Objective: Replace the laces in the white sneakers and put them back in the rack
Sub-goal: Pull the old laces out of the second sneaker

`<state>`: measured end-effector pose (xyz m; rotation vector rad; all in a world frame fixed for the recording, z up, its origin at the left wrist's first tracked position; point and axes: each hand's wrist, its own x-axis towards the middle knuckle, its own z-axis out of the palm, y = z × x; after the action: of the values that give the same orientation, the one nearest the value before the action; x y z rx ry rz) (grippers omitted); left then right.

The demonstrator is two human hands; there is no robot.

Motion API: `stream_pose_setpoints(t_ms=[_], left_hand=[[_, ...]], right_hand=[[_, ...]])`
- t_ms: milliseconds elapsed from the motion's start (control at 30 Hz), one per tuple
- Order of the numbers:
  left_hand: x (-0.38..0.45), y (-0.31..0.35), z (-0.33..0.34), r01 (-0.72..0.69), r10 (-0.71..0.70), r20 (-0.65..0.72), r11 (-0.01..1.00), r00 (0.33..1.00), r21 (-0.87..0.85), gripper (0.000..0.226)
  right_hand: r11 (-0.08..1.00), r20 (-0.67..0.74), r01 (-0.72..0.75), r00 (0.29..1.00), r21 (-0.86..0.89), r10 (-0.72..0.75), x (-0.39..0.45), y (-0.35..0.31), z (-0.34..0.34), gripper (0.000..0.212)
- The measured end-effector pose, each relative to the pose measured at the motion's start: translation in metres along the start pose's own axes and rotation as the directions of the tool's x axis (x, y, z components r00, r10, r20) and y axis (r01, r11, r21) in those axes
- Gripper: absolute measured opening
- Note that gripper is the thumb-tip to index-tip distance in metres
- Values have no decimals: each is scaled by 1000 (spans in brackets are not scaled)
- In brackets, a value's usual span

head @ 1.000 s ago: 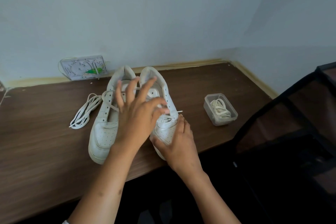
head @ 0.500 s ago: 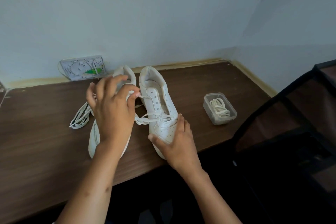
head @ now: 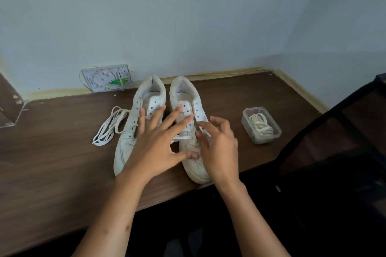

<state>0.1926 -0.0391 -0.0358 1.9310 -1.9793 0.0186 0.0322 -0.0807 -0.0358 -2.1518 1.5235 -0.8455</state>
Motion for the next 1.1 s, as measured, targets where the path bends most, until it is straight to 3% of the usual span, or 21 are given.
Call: stream_pose_setpoints(t_ms=[167, 267, 300, 367, 433, 467, 533, 600, 700, 800, 933, 1100], left_hand=[[-1, -1, 4, 14, -16, 23, 999, 1000, 46, 97], [-1, -1, 4, 21, -22, 27, 999, 999, 40, 97], [-1, -1, 4, 23, -25, 36, 999, 999, 44, 97], [0, -2, 4, 24, -27, 49, 998, 998, 52, 97], [1, -4, 4, 22, -24, 57, 999, 998, 37, 96], [1, -5, 5, 15, -16, 66, 999, 998, 29, 96], [2, -6, 6, -17, 15, 65, 999, 998, 29, 96], [1, -6, 7, -77, 75, 51, 996, 996, 44, 95], [-1, -3, 9, -167, 168, 42, 986, 985, -22, 94], [-2, 1, 8, -171, 174, 41, 983, 984, -65, 98], [0, 2, 8, -154, 158, 65, 986, 985, -70, 105], [1, 1, 7, -128, 133, 75, 989, 988, -76, 109]], right_hand=[[997, 53, 38, 998, -64, -34, 5, 3, -1, 17], [985, 71, 3, 997, 170, -15, 12, 8, 0, 10], [951, 95, -65, 995, 303, 38, 15, 10, -4, 11], [768, 193, -227, 972, 598, 137, 18, 15, -16, 16], [614, 260, -320, 947, 722, 188, 18, 20, -27, 18], [616, 230, -317, 948, 721, 219, 17, 22, -30, 18], [760, 32, -208, 970, 616, 240, 18, 27, -31, 11], [902, -92, -29, 993, 431, 76, 19, 26, -29, 12], [975, 28, 128, 990, 180, -135, 15, 22, -14, 14], [986, 127, 164, 978, 1, -163, 12, 16, -3, 18], [986, 109, 100, 987, 130, -115, 17, 19, -3, 7], [908, 20, -15, 1000, 419, 7, 28, 37, -29, 21]])
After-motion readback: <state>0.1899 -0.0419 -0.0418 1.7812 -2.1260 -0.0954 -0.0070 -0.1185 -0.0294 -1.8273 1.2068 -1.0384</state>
